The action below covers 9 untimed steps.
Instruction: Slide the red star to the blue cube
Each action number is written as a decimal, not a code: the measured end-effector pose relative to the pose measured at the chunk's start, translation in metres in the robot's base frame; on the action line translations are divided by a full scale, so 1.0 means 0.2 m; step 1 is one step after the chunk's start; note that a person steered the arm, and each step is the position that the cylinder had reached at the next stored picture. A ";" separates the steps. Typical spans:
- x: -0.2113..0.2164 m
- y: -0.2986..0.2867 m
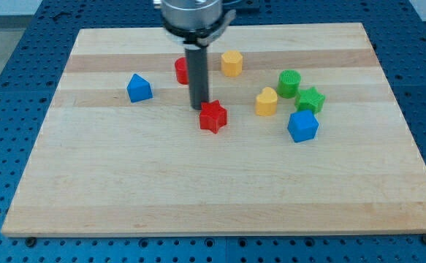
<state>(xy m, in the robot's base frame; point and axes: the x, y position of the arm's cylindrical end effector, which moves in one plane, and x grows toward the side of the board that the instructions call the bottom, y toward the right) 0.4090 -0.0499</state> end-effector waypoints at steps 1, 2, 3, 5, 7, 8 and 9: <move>0.09 -0.11; 0.19 -0.07; 0.19 0.11; 0.11 -0.03; 0.08 0.14; 0.08 0.21; 0.12 0.29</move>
<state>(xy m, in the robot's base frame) 0.4322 0.0086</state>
